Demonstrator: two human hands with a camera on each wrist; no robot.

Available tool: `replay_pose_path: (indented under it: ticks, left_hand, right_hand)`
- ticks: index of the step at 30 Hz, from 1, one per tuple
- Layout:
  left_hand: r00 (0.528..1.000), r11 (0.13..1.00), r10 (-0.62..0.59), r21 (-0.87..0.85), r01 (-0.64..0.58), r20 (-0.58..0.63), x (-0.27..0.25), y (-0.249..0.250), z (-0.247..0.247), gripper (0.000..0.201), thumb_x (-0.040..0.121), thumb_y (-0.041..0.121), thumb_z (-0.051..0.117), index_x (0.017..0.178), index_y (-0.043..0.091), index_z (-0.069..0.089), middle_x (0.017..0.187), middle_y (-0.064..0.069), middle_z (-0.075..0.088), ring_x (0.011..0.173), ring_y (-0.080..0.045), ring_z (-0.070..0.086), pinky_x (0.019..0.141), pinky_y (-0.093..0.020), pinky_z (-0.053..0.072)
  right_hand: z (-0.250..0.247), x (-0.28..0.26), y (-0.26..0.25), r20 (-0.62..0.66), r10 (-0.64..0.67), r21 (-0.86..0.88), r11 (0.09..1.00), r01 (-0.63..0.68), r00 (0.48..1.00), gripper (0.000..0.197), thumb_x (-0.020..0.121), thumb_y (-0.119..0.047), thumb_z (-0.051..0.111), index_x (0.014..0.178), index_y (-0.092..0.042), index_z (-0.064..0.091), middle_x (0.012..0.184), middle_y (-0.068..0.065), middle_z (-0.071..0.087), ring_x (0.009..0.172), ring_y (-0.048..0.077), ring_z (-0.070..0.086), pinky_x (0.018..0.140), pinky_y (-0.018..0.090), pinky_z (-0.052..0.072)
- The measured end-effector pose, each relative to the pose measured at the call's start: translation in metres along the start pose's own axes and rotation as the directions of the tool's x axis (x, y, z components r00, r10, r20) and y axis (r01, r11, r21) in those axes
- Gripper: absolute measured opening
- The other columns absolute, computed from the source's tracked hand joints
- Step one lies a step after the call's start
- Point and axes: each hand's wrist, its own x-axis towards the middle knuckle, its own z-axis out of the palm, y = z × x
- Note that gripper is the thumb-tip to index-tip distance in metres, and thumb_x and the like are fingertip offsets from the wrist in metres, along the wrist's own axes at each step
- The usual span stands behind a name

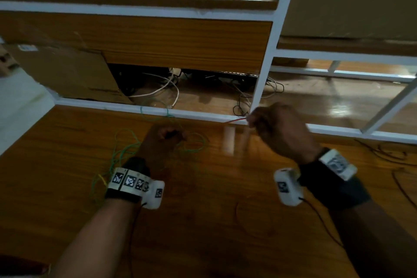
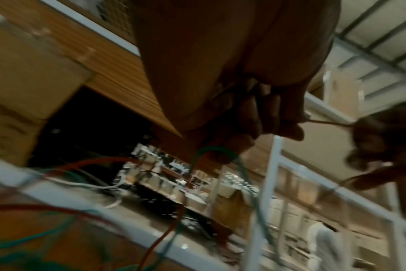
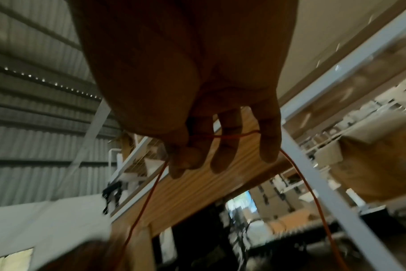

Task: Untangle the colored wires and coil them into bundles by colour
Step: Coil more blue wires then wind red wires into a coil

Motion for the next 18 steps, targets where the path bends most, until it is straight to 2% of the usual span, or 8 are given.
replay_pose_path:
  ticks: [2,5,8,11,12,14,16,18]
  left_hand:
    - [0.998,0.998,-0.026,0.053,0.029,-0.062,-0.001,-0.016,-0.019,0.012,0.092,0.014,0.067,0.084,0.017,0.075,0.072,0.018,0.072,0.069,0.002,0.067,0.064,-0.012,0.049]
    - [0.988,0.984,-0.099,0.138,0.115,-0.117,0.001,-0.033,-0.037,0.014,0.089,0.022,0.072,0.077,0.029,0.073,0.07,0.014,0.072,0.065,-0.006,0.069,0.058,-0.024,0.055]
    - [0.992,0.956,-0.079,0.276,0.103,-0.096,0.006,-0.037,-0.036,0.017,0.089,0.027,0.071,0.073,0.032,0.074,0.073,0.009,0.072,0.07,-0.014,0.068,0.063,-0.04,0.057]
    - [1.0,0.925,-0.018,0.379,0.011,0.015,0.007,-0.027,-0.02,0.016,0.091,0.039,0.066,0.088,0.026,0.074,0.082,-0.002,0.071,0.075,-0.022,0.065,0.07,-0.045,0.056]
    - [0.998,0.911,0.009,0.41,-0.037,0.07,0.007,-0.023,-0.01,0.015,0.092,0.042,0.064,0.09,0.029,0.073,0.08,-0.001,0.069,0.072,-0.019,0.064,0.069,-0.043,0.055]
    - [0.986,0.894,0.067,0.43,-0.127,0.152,0.006,-0.011,0.009,0.013,0.092,0.045,0.063,0.089,0.035,0.07,0.068,0.009,0.062,0.062,-0.006,0.059,0.059,-0.032,0.049]
    - [0.979,0.901,0.108,0.4,-0.169,0.171,0.006,0.0,0.024,0.01,0.092,0.039,0.066,0.09,0.031,0.071,0.066,0.023,0.053,0.06,0.008,0.052,0.057,-0.01,0.037]
    - [0.972,0.904,0.147,0.373,-0.207,0.182,0.008,0.004,0.032,0.012,0.093,0.034,0.065,0.093,0.023,0.072,0.073,0.027,0.053,0.064,0.014,0.05,0.061,-0.006,0.035]
  right_hand:
    - [-0.025,-0.005,0.016,-0.08,0.031,-0.014,0.999,-0.032,0.996,0.021,0.101,-0.021,0.053,0.087,-0.031,0.065,0.073,-0.022,0.058,0.067,-0.007,0.055,0.064,0.027,0.047]
    - [-0.044,-0.015,0.043,-0.225,0.141,-0.041,0.987,-0.154,0.964,0.029,0.1,-0.035,0.049,0.084,-0.025,0.071,0.071,-0.008,0.069,0.065,0.014,0.066,0.065,0.036,0.055]
    - [-0.03,-0.022,0.058,0.034,0.367,-0.171,0.919,-0.356,0.93,0.014,0.097,-0.019,0.062,0.102,-0.023,0.075,0.097,0.009,0.077,0.083,0.024,0.071,0.079,0.043,0.059]
    - [0.005,-0.029,0.049,0.211,0.589,-0.531,0.739,-0.415,0.78,0.065,0.096,-0.048,0.063,0.153,-0.026,0.039,0.15,0.014,0.05,0.136,0.037,0.047,0.11,0.052,0.044]
    - [0.015,-0.029,0.039,0.204,0.578,-0.539,0.74,-0.402,0.79,0.076,0.094,-0.055,0.062,0.157,-0.028,0.028,0.16,0.012,0.037,0.147,0.039,0.031,0.116,0.056,0.037]
    - [0.035,-0.023,0.012,0.232,0.399,-0.419,0.864,-0.279,0.887,0.077,0.095,-0.056,0.06,0.158,-0.027,0.027,0.165,0.006,0.029,0.153,0.036,0.019,0.121,0.057,0.03]
    - [0.06,-0.01,-0.015,0.29,0.203,-0.198,0.969,-0.149,0.935,0.061,0.098,-0.048,0.06,0.152,-0.025,0.043,0.154,0.004,0.047,0.146,0.032,0.035,0.115,0.053,0.039]
    - [0.081,0.005,-0.034,0.33,0.116,0.025,0.991,-0.131,0.937,0.032,0.101,-0.034,0.061,0.13,-0.021,0.066,0.122,0.006,0.068,0.112,0.025,0.063,0.092,0.049,0.056]
